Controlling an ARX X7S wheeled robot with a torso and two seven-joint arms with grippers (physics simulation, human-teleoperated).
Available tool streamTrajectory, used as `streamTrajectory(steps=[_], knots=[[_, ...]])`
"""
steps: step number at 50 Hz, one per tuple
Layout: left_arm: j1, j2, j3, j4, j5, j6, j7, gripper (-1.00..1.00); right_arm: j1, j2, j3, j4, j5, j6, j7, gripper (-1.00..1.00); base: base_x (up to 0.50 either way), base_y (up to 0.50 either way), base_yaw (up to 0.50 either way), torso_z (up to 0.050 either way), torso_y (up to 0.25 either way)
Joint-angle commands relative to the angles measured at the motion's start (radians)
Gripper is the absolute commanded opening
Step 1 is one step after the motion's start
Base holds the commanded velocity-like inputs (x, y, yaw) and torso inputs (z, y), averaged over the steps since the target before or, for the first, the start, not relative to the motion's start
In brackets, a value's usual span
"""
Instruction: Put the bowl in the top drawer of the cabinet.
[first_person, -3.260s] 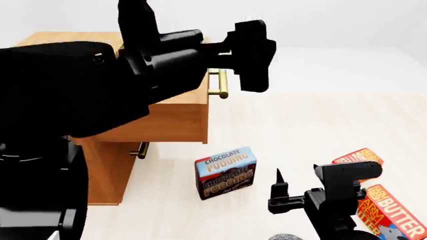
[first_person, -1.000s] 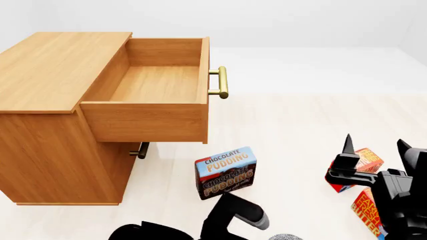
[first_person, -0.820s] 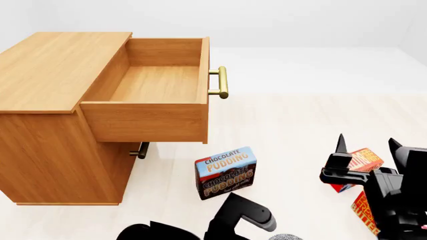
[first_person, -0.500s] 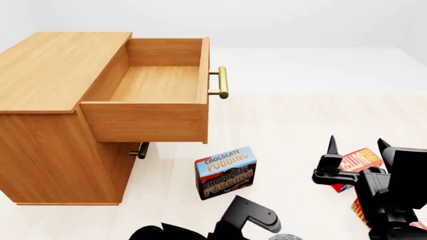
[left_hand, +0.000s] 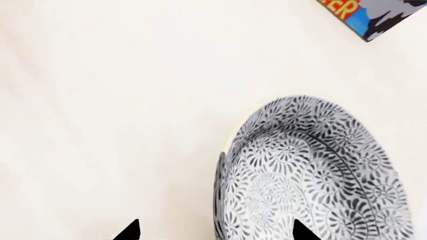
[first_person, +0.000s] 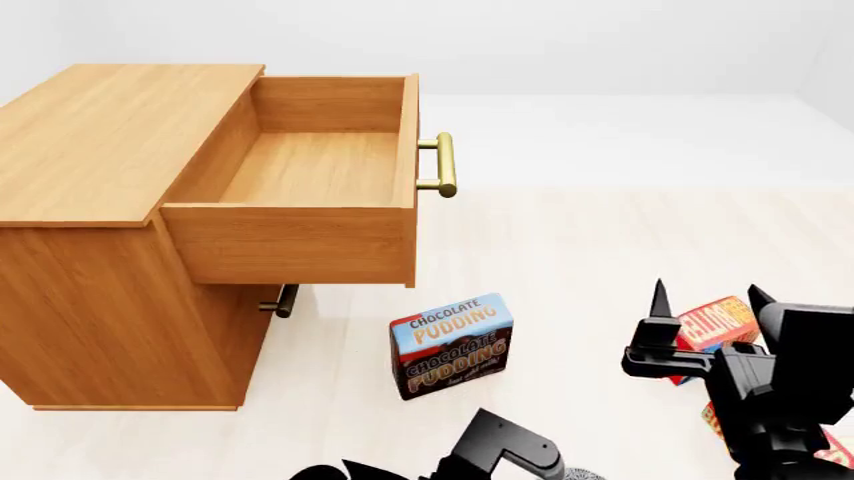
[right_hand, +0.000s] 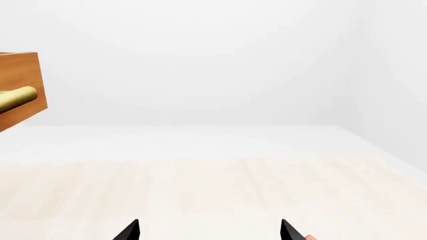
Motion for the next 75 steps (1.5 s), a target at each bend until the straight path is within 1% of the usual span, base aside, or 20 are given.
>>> streamTrajectory(steps=[1,13,14,20,24,37,41,45,56,67,75], knots=[[0.001,0.011,0.058,-0.061,0.029,0.049,0.039,1.00,-0.016,0.005,0.003,0.006,0.004,-0.017,-0.012,1.00,0.00,0.00,0.00,0.000,0.000],[-0.002,0.012,0.099,-0.092,0.042,0.087,0.061,1.00,-0.016,0.003,-0.016,0.021,-0.002,-0.032,-0.017,1.00,0.00,-0.01,-0.01,0.000,0.000],[-0.001,0.011,0.103,-0.091,0.042,0.090,0.062,-1.00,-0.016,0.003,-0.017,0.021,-0.002,-0.032,-0.017,1.00,0.00,-0.01,-0.01,0.000,0.000],[0.008,-0.002,0.113,-0.042,0.025,0.097,0.058,-1.00,-0.019,0.002,-0.017,0.020,-0.001,-0.036,-0.015,1.00,0.00,0.00,-0.01,0.000,0.000],[0.021,-0.017,0.113,0.024,0.005,0.095,0.040,-1.00,-0.022,0.002,-0.018,0.021,-0.001,-0.039,-0.015,1.00,0.00,0.00,0.00,0.000,0.000],[0.068,-0.066,0.038,0.307,-0.171,0.031,-0.095,-1.00,-0.019,0.000,-0.028,0.013,-0.002,-0.034,-0.002,1.00,0.00,0.00,0.00,0.000,0.000],[0.071,-0.085,-0.006,0.403,-0.248,0.022,-0.140,-1.00,-0.026,0.003,-0.022,-0.005,0.004,-0.026,0.003,1.00,0.00,0.00,0.00,0.000,0.000],[0.063,-0.112,-0.054,0.469,-0.296,0.041,-0.138,-1.00,-0.033,0.004,-0.019,-0.019,0.008,-0.022,0.008,1.00,0.00,0.00,0.00,0.000,0.000],[0.049,-0.191,-0.157,0.541,-0.396,0.076,-0.131,-1.00,-0.037,0.006,-0.015,-0.038,0.021,-0.014,0.013,1.00,0.00,0.00,0.00,0.000,0.000],[0.015,-0.265,-0.275,0.575,-0.547,0.113,-0.181,-1.00,-0.042,0.002,-0.020,-0.017,0.022,-0.035,0.002,1.00,0.00,0.00,0.00,0.000,0.000],[0.025,-0.330,-0.356,0.649,-0.615,0.153,-0.182,-1.00,-0.048,0.009,-0.014,-0.013,0.026,-0.047,-0.008,1.00,0.00,0.00,0.00,0.000,0.000]])
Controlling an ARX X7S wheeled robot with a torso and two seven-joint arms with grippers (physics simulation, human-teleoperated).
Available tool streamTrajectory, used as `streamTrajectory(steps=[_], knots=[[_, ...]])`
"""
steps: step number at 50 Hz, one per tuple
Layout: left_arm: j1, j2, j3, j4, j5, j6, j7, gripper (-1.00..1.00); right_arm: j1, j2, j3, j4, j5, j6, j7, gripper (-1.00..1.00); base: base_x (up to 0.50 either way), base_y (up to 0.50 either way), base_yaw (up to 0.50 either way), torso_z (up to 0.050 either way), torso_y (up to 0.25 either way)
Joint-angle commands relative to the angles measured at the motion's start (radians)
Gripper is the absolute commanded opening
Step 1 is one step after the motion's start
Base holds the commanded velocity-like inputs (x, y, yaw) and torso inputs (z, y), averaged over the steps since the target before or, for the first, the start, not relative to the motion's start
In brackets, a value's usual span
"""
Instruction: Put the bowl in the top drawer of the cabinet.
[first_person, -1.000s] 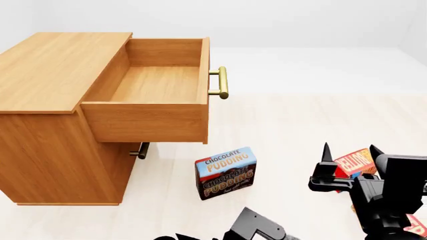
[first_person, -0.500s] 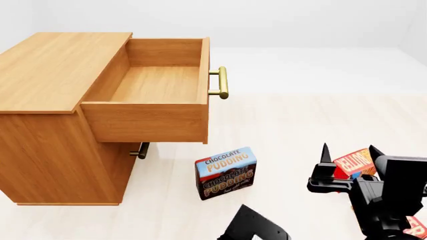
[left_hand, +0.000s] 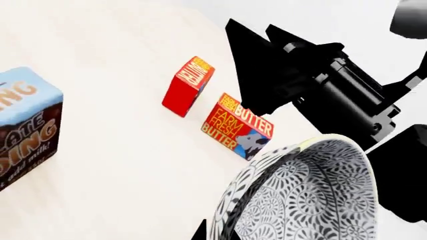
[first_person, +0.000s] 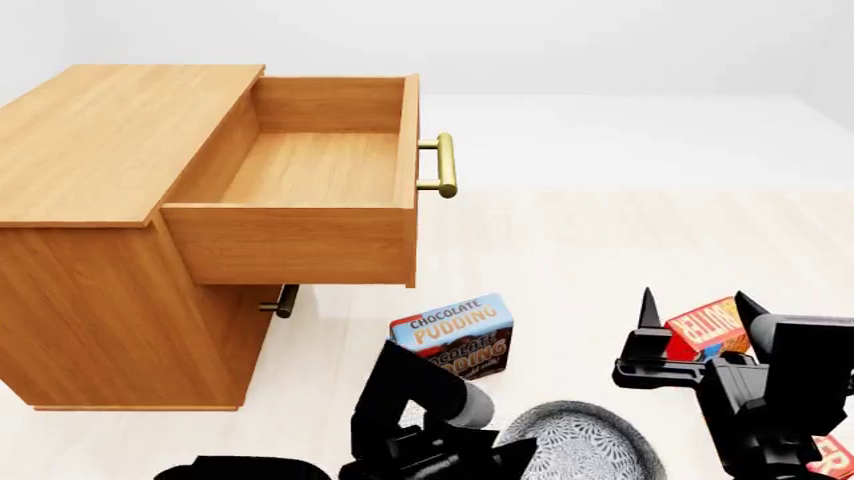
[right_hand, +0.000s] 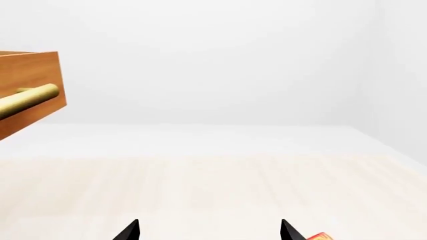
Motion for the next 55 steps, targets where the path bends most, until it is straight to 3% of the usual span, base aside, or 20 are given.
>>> streamTrajectory(steps=[1,17,27,44,55], knots=[[-0.004,-0.083,-0.120,0.088,-0.132,0.054,-0.017,-1.00,-0.007,0.006,0.001,0.004,0.004,-0.010,-0.008,1.00,0.00,0.00,0.00,0.000,0.000],[0.023,-0.169,-0.218,0.122,-0.186,0.104,-0.007,-1.00,0.015,0.012,-0.024,-0.017,0.003,0.026,0.018,1.00,0.00,0.00,0.00,0.000,0.000],[0.043,-0.214,-0.266,0.157,-0.197,0.125,0.006,-1.00,-0.008,0.009,0.034,-0.059,0.031,0.021,0.034,1.00,0.00,0.00,0.00,0.000,0.000],[-0.067,-0.327,-0.374,0.218,-0.415,0.225,-0.152,-1.00,-0.039,0.002,0.019,-0.039,0.008,-0.024,0.027,1.00,0.00,0.00,0.00,0.000,0.000],[-0.212,-0.360,-0.353,0.182,-0.473,0.243,-0.249,-1.00,-0.035,-0.009,-0.027,-0.011,-0.013,-0.048,0.019,1.00,0.00,0.00,0.00,0.000,0.000]])
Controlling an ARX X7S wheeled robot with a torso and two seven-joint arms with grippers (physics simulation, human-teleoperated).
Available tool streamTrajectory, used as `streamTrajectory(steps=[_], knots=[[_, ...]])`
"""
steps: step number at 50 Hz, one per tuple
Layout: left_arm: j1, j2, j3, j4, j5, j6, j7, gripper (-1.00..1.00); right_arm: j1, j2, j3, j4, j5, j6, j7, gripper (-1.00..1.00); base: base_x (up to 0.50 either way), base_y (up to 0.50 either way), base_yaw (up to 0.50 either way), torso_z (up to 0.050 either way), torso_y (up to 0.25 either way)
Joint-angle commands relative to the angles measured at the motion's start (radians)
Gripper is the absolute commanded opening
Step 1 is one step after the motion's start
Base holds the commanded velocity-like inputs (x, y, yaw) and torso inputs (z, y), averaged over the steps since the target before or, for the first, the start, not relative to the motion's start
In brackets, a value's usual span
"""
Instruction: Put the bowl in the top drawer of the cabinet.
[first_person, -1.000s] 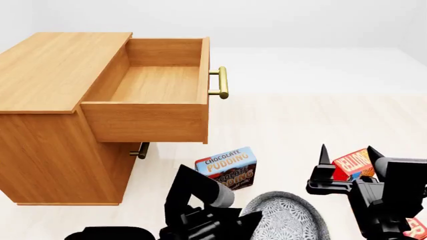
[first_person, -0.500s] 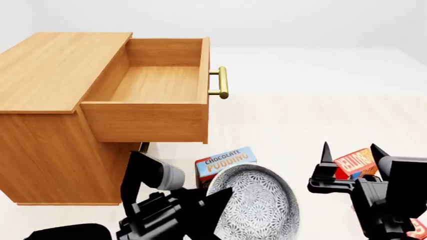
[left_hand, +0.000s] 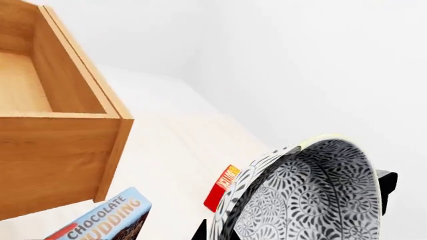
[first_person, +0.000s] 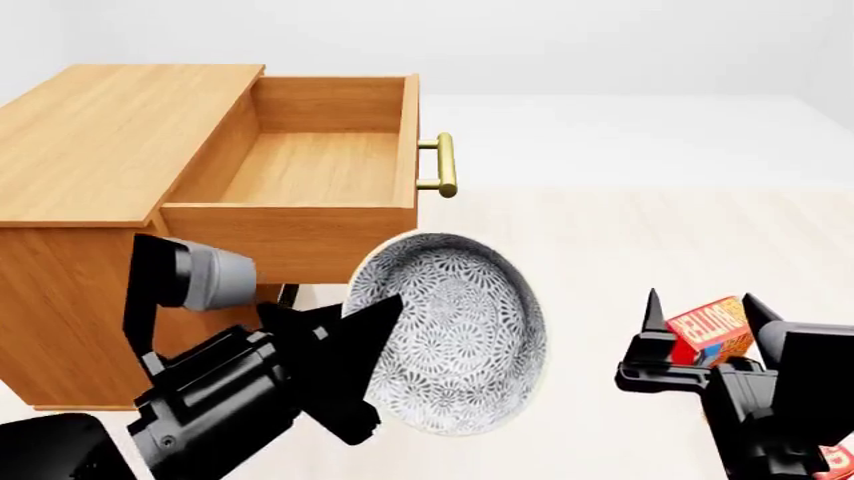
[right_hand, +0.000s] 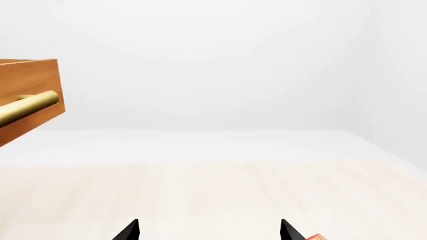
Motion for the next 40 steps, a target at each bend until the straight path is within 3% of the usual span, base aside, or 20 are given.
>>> streamTrajectory(steps=[1,17,27,40], knots=[[-0.134,-0.042,-0.007,-0.016,-0.084,0.033,-0.093,-1.00,-0.003,-0.010,-0.037,0.026,-0.019,-0.027,-0.008,1.00,0.00,0.00,0.00,0.000,0.000],[-0.351,-0.033,0.059,-0.176,-0.108,0.043,-0.179,-1.00,0.015,-0.028,-0.161,0.095,-0.073,-0.066,-0.035,1.00,0.00,0.00,0.00,0.000,0.000],[-0.559,0.021,0.144,-0.384,-0.095,0.035,-0.239,-1.00,-0.011,-0.025,-0.146,0.107,-0.063,-0.100,-0.053,1.00,0.00,0.00,0.00,0.000,0.000],[-0.701,0.079,0.211,-0.510,-0.076,0.041,-0.325,-1.00,-0.038,-0.027,-0.127,0.107,-0.053,-0.131,-0.058,1.00,0.00,0.00,0.00,0.000,0.001]])
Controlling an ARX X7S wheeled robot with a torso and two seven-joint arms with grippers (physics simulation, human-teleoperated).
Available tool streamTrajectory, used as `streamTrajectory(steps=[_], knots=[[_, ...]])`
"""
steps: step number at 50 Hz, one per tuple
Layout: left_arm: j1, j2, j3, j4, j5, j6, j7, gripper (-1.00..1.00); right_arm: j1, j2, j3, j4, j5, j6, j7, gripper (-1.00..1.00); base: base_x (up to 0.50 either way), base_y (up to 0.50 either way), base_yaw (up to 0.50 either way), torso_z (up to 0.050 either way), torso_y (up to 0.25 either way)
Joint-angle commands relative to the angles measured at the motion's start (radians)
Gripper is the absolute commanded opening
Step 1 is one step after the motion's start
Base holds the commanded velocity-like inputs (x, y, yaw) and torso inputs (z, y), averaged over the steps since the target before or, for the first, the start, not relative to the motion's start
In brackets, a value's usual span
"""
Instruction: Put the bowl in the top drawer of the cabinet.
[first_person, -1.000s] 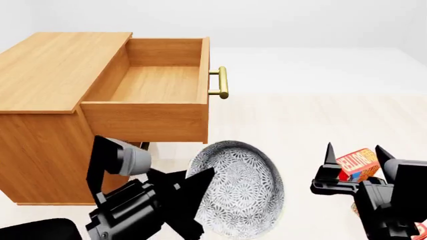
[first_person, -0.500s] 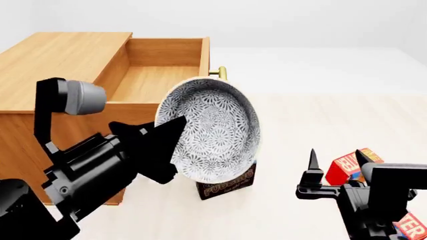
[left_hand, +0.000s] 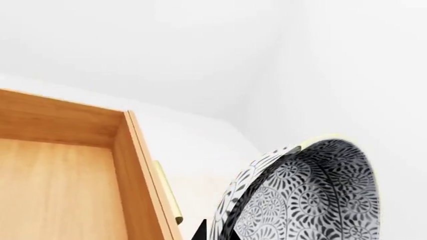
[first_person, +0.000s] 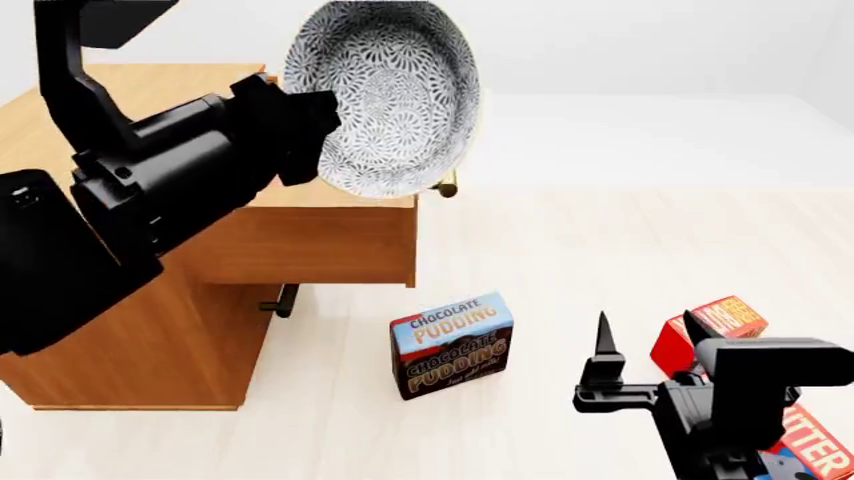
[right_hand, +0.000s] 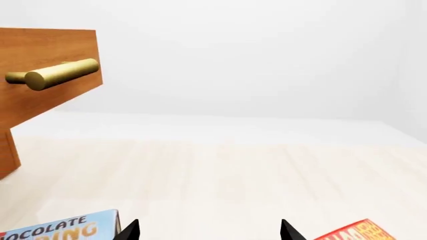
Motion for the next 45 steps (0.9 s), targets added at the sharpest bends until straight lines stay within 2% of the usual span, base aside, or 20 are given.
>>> streamTrajectory(steps=[1,7,16,19,35,45], knots=[[-0.142,0.050,0.058,-0.127,0.020,0.014,-0.083,-1.00,-0.020,-0.003,0.005,0.007,0.003,-0.030,-0.008,1.00,0.00,0.00,0.00,0.000,0.000],[-0.185,0.092,0.111,-0.275,0.076,0.031,-0.133,-1.00,-0.033,-0.001,0.011,-0.007,0.010,-0.035,-0.008,1.00,0.00,0.00,0.00,0.000,0.000],[-0.293,0.169,0.220,-0.604,0.231,0.029,-0.120,-1.00,-0.068,-0.001,0.010,-0.013,-0.016,-0.069,-0.001,1.00,0.00,0.00,0.00,0.000,0.000],[-0.302,0.179,0.248,-0.649,0.261,0.021,-0.115,-1.00,-0.081,-0.006,0.016,0.002,-0.016,-0.091,-0.007,1.00,0.00,0.00,0.00,0.000,0.003],[-0.322,0.283,0.267,-0.929,0.280,0.074,-0.074,-1.00,-0.142,-0.019,0.034,0.032,-0.023,-0.160,-0.016,1.00,0.00,0.00,0.00,0.000,0.000],[-0.319,0.305,0.251,-1.029,0.274,0.117,-0.072,-1.00,-0.150,-0.018,0.037,0.036,-0.021,-0.165,-0.013,1.00,0.00,0.00,0.00,0.000,0.001]])
